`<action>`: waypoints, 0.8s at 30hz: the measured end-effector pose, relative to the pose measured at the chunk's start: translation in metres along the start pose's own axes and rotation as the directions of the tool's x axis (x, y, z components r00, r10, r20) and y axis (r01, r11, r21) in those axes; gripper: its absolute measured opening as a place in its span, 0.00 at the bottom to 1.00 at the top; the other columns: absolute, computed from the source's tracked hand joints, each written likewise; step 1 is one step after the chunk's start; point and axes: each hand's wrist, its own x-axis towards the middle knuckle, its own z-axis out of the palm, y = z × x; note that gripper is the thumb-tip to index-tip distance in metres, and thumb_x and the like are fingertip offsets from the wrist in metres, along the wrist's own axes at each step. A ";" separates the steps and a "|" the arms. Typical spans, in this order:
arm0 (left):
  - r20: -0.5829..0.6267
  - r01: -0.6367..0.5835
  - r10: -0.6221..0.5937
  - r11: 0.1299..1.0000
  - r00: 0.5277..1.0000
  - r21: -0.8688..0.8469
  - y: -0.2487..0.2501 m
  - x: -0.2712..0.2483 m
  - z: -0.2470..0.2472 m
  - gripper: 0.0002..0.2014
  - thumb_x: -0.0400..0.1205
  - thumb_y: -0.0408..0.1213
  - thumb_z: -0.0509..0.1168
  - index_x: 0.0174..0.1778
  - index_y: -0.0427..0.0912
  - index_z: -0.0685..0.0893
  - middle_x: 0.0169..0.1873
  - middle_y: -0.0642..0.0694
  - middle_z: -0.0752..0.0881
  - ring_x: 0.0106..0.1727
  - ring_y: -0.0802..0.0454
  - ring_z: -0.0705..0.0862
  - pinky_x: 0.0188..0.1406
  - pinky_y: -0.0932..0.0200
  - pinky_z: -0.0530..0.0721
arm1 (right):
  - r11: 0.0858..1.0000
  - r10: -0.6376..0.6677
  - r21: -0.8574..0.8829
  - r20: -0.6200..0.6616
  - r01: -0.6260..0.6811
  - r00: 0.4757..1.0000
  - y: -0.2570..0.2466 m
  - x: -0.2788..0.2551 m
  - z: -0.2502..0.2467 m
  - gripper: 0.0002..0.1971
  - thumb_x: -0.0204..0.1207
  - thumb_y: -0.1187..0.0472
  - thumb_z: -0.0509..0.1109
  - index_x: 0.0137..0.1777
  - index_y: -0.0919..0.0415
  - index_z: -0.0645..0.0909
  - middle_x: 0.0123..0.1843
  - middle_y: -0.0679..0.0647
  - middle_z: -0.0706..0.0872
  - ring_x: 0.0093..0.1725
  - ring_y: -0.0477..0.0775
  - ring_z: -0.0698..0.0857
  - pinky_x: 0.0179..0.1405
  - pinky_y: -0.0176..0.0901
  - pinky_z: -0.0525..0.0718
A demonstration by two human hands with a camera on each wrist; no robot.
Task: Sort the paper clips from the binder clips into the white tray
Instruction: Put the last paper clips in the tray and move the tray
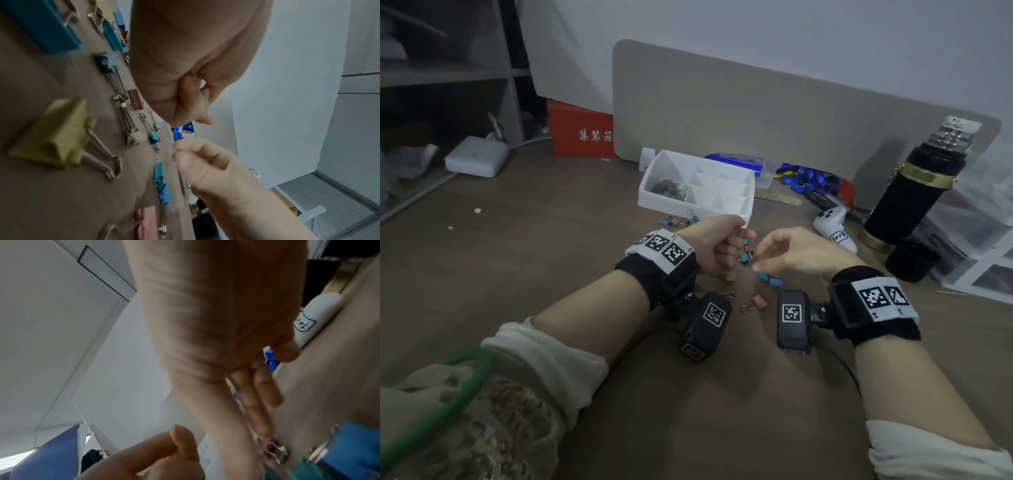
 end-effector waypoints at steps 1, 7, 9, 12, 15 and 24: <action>-0.001 0.002 -0.002 1.000 1.000 -0.003 0.000 0.000 0.000 0.16 0.87 0.41 0.51 0.37 0.41 0.77 0.17 0.55 0.60 0.13 0.60 0.56 0.10 0.70 0.54 | 0.998 0.033 -0.049 0.047 -0.031 0.998 0.001 0.000 0.000 0.16 0.65 0.57 0.83 0.50 0.59 0.85 0.47 0.54 0.87 0.47 0.50 0.84 0.55 0.46 0.81; 0.008 0.008 -0.008 1.000 1.000 -0.006 0.001 0.000 -0.001 0.16 0.87 0.41 0.50 0.37 0.41 0.76 0.17 0.55 0.60 0.14 0.60 0.55 0.12 0.70 0.52 | 0.997 0.056 -0.061 0.083 -0.051 0.995 0.004 0.001 0.007 0.10 0.69 0.63 0.80 0.47 0.64 0.85 0.37 0.56 0.86 0.33 0.47 0.81 0.29 0.24 0.76; 0.012 0.011 -0.011 1.000 1.000 -0.006 0.001 0.001 -0.001 0.16 0.87 0.42 0.50 0.38 0.41 0.76 0.18 0.54 0.60 0.14 0.60 0.55 0.11 0.70 0.52 | 0.997 0.043 -0.072 0.045 -0.040 0.998 0.005 0.002 0.009 0.10 0.70 0.61 0.80 0.46 0.63 0.85 0.36 0.54 0.85 0.33 0.47 0.80 0.32 0.28 0.76; 0.015 0.015 -0.015 1.000 1.000 -0.012 0.001 0.002 -0.002 0.16 0.87 0.42 0.50 0.38 0.41 0.76 0.18 0.54 0.60 0.14 0.60 0.55 0.11 0.70 0.53 | 1.000 -0.003 -0.018 -0.102 0.002 0.995 0.007 0.005 0.009 0.09 0.71 0.59 0.79 0.45 0.63 0.85 0.39 0.54 0.85 0.38 0.50 0.81 0.42 0.39 0.78; 0.023 0.018 -0.018 1.000 1.000 -0.017 0.001 0.002 -0.002 0.16 0.87 0.42 0.50 0.38 0.41 0.76 0.17 0.54 0.60 0.14 0.60 0.55 0.12 0.70 0.52 | 1.000 -0.017 -0.025 -0.269 0.011 0.963 0.013 0.009 0.008 0.07 0.71 0.59 0.79 0.43 0.62 0.85 0.40 0.54 0.85 0.39 0.49 0.80 0.42 0.40 0.77; 0.001 0.019 -0.019 1.000 1.000 -0.011 0.001 0.003 -0.003 0.16 0.86 0.42 0.50 0.38 0.41 0.77 0.20 0.54 0.61 0.15 0.59 0.56 0.13 0.69 0.54 | 0.989 -0.056 -0.143 -0.125 0.038 0.991 0.015 0.006 0.004 0.12 0.67 0.70 0.78 0.45 0.53 0.84 0.43 0.46 0.82 0.45 0.46 0.81 0.41 0.33 0.76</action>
